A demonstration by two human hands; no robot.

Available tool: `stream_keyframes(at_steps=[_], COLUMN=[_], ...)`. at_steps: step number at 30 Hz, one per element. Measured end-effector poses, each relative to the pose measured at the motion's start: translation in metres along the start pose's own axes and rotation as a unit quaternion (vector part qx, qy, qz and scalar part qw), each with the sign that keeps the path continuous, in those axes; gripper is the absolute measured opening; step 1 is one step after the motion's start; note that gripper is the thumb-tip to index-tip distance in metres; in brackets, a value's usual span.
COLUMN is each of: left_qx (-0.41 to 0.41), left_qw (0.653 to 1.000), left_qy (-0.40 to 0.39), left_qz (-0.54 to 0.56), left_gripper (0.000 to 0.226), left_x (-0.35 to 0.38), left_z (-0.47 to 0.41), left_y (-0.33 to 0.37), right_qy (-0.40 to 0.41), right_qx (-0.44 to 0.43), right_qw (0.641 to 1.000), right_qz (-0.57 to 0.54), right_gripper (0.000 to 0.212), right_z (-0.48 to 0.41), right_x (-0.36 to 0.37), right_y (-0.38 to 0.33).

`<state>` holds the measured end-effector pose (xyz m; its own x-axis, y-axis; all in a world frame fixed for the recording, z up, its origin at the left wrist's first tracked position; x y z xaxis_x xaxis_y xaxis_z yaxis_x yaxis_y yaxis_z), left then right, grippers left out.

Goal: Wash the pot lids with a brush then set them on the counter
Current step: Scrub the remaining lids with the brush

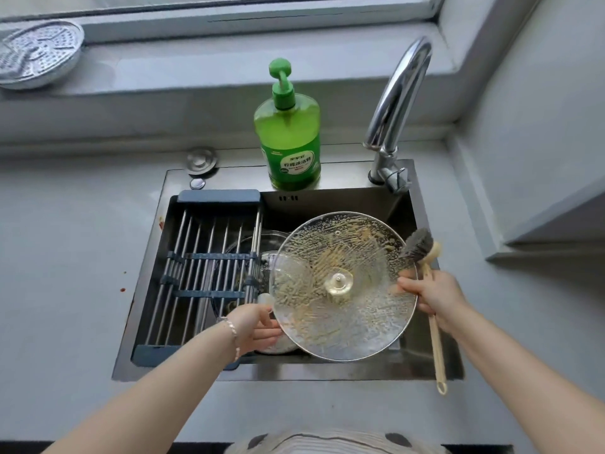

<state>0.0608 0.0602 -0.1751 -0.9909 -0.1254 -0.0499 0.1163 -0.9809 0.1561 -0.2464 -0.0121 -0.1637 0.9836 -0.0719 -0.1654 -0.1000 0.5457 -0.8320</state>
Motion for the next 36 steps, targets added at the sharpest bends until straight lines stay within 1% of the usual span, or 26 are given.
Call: stream_keyframes(at_steps=[2,4,9,10,12,13,15,19,22,24,26,28,30,32,34,36], left_qx=[-0.001,-0.003,0.006,0.015,0.025,0.027,0.033,0.044,0.053,0.059,0.061,0.062,0.072,0.085,0.101,0.113], left_qw=[1.000,0.999,0.999,0.998,0.997,0.997,0.994,0.989,0.985,0.984,0.984,0.982,0.978,0.975,0.971,0.969], left_qy=[0.026,0.037,0.027,0.029,0.028,0.029,0.041,0.051,0.047,0.045,0.045,0.051,0.055,0.054,0.059,0.059], left_qz=[-0.001,-0.008,-0.046,-0.059,-0.068,-0.073,-0.095,-0.135,-0.155,-0.164,-0.159,-0.171,-0.189,-0.197,-0.208,-0.210], left_gripper=[0.048,0.045,0.024,0.022,0.025,0.027,0.028,0.029,0.027,0.024,0.024,0.025,0.025,0.025,0.024,0.023], left_x=[0.002,0.003,0.008,0.009,0.009,0.009,0.009,0.013,0.014,0.015,0.015,0.015,0.017,0.018,0.020,0.022], left_z=[-0.007,-0.012,-0.012,-0.010,-0.008,-0.008,-0.004,0.002,0.007,0.010,0.013,0.017,0.023,0.028,0.034,0.041], left_y=[0.003,0.006,0.008,0.009,0.010,0.010,0.011,0.013,0.015,0.016,0.020,0.027,0.037,0.048,0.058,0.065], right_qy=[0.021,0.031,0.003,0.001,-0.012,-0.016,-0.005,0.023,0.053,0.095,0.130,0.147,0.147,0.143,0.124,0.094], right_qx=[-0.021,-0.038,-0.058,-0.067,-0.081,-0.081,-0.045,0.024,0.026,-0.019,-0.096,-0.174,-0.244,-0.298,-0.309,-0.277], right_qw=[0.999,0.996,0.989,0.988,0.977,0.970,0.963,0.950,0.940,0.938,0.943,0.940,0.923,0.898,0.879,0.870], right_qz=[0.032,0.075,0.134,0.143,0.196,0.229,0.264,0.311,0.337,0.334,0.293,0.255,0.258,0.290,0.341,0.398], right_gripper=[0.010,0.008,0.017,0.016,0.010,0.013,0.019,0.014,0.014,0.015,0.010,0.010,0.017,0.023,0.023,0.018], right_z=[-0.006,-0.015,-0.035,-0.037,-0.042,-0.045,-0.052,-0.051,-0.040,-0.036,-0.032,-0.031,-0.035,-0.045,-0.064,-0.083], right_x=[-0.011,-0.019,-0.013,-0.010,-0.001,0.002,0.006,0.006,0.002,0.000,0.002,0.004,0.008,0.012,0.017,0.019], right_y=[0.002,0.008,0.020,0.021,0.020,0.022,0.031,0.039,0.029,0.011,-0.022,-0.064,-0.109,-0.147,-0.169,-0.172])
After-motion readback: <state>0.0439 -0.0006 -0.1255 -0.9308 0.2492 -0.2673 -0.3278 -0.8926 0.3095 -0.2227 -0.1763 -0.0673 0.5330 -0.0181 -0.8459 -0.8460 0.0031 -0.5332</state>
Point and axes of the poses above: each hand's wrist, its own z-axis away from the middle knuckle, its own x-axis out of the palm, y = z × x, the point moved 7 cm from there along -z, towards the middle knuckle, and after that the axes turned 12 degrees about -x, right-handed, at the moved point
